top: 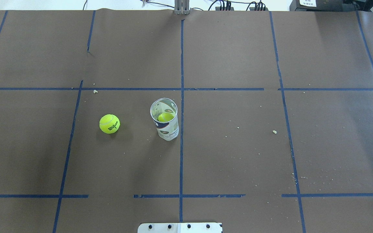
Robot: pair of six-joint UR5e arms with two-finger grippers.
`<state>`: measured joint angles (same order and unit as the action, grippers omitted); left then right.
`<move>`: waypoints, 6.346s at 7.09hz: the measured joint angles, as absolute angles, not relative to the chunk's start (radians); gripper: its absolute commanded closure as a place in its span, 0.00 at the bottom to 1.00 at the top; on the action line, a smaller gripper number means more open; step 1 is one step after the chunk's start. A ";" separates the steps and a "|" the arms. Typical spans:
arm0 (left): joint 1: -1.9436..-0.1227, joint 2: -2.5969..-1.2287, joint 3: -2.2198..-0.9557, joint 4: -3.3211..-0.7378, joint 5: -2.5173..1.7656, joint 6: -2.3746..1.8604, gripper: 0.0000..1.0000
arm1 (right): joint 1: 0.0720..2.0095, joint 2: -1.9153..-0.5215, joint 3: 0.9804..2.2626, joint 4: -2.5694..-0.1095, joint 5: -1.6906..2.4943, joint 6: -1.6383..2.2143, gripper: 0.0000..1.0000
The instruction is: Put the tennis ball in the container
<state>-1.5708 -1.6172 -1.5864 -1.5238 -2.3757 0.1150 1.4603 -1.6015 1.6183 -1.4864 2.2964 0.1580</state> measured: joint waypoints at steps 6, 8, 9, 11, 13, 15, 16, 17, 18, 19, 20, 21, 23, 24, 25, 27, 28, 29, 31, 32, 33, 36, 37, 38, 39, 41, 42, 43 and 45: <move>-1.556 -1.708 -1.705 -1.414 -2.370 0.025 0.00 | 1.460 -1.602 1.618 -1.486 2.296 0.158 0.00; -1.448 -1.781 -1.913 -1.298 -2.374 -0.202 0.00 | 1.460 -1.602 1.618 -1.486 2.296 0.158 0.00; -1.358 -1.811 -1.989 -1.291 -2.375 -0.349 0.00 | 1.460 -1.602 1.618 -1.486 2.296 0.158 0.00; -1.171 -1.838 -2.050 -1.370 -2.340 -0.599 0.00 | 1.460 -1.601 1.618 -1.486 2.296 0.158 0.00; -1.004 -1.854 -2.034 -1.513 -2.192 -0.817 0.00 | 1.460 -1.601 1.618 -1.486 2.296 0.158 0.00; -0.898 -1.915 -1.948 -1.569 -2.143 -0.874 0.00 | 1.460 -1.601 1.618 -1.486 2.296 0.158 0.00; -0.843 -1.945 -1.908 -1.579 -2.137 -0.909 0.00 | 1.460 -1.601 1.618 -1.486 2.296 0.158 0.00; -0.791 -1.963 -1.875 -1.605 -2.124 -0.975 0.00 | 1.460 -1.601 1.618 -1.486 2.296 0.158 0.00; -0.748 -1.972 -1.833 -1.660 -2.098 -1.043 0.00 | 1.460 -1.602 1.618 -1.486 2.296 0.158 0.00; -0.718 -1.978 -1.784 -1.723 -2.078 -1.095 0.00 | 1.460 -1.601 1.618 -1.486 2.296 0.158 0.00; -0.693 -1.985 -1.744 -1.760 -2.068 -1.121 0.00 | 1.460 -1.601 1.618 -1.486 2.296 0.158 0.00; -0.676 -1.989 -1.722 -1.775 -2.059 -1.128 0.00 | 1.460 -1.601 1.618 -1.486 2.296 0.158 0.00; -0.665 -1.988 -1.710 -1.782 -2.044 -1.127 0.00 | 1.460 -1.601 1.618 -1.486 2.296 0.158 0.00; -0.664 -1.985 -1.707 -1.783 -2.043 -1.126 0.00 | 1.460 -1.601 1.618 -1.486 2.296 0.158 0.00; -0.663 -1.984 -1.699 -1.784 -2.042 -1.126 0.00 | 1.460 -1.601 1.618 -1.486 2.296 0.158 0.00; -0.658 -1.988 -1.676 -1.786 -2.043 -1.127 0.14 | 1.460 -1.601 1.618 -1.486 2.296 0.158 0.00; -0.653 -1.989 -1.671 -1.787 -2.044 -1.128 0.40 | 1.460 -1.601 1.618 -1.486 2.296 0.158 0.00; -0.649 -1.990 -1.670 -1.786 -2.045 -1.128 0.69 | 1.460 -1.601 1.618 -1.486 2.296 0.158 0.00; -0.646 -1.991 -1.673 -1.788 -2.046 -1.127 1.00 | 1.460 -1.601 1.618 -1.486 2.296 0.158 0.00; -0.647 -1.990 -1.685 -1.786 -2.045 -1.126 1.00 | 1.460 -1.601 1.618 -1.486 2.296 0.158 0.00; -0.656 -1.986 -1.714 -1.774 -2.046 -1.125 1.00 | 1.460 -1.601 1.618 -1.486 2.296 0.158 0.00; -0.718 -2.031 -1.890 -1.511 -2.050 -1.040 1.00 | 1.460 -1.601 1.618 -1.486 2.296 0.158 0.00; -0.752 -2.075 -1.950 -1.389 -2.051 -1.011 1.00 | 1.460 -1.601 1.618 -1.486 2.296 0.158 0.00; -0.778 -2.114 -2.002 -1.294 -2.055 -0.994 1.00 | 1.460 -1.601 1.618 -1.486 2.296 0.158 0.00; -0.793 -2.160 -2.035 -1.220 -2.074 -0.989 1.00 | 1.460 -1.601 1.618 -1.486 2.296 0.158 0.00; -0.799 -2.295 -2.033 -1.121 -2.133 -1.054 1.00 | 1.460 -1.601 1.618 -1.486 2.296 0.158 0.00; -0.785 -2.366 -1.993 -1.110 -2.147 -1.120 1.00 | 1.460 -1.601 1.618 -1.486 2.296 0.158 0.00; -0.758 -2.431 -1.934 -1.110 -2.151 -1.161 1.00 | 1.460 -1.601 1.618 -1.486 2.296 0.158 0.00; -0.721 -2.488 -1.836 -1.162 -2.150 -1.190 1.00 | 1.460 -1.601 1.618 -1.486 2.296 0.158 0.00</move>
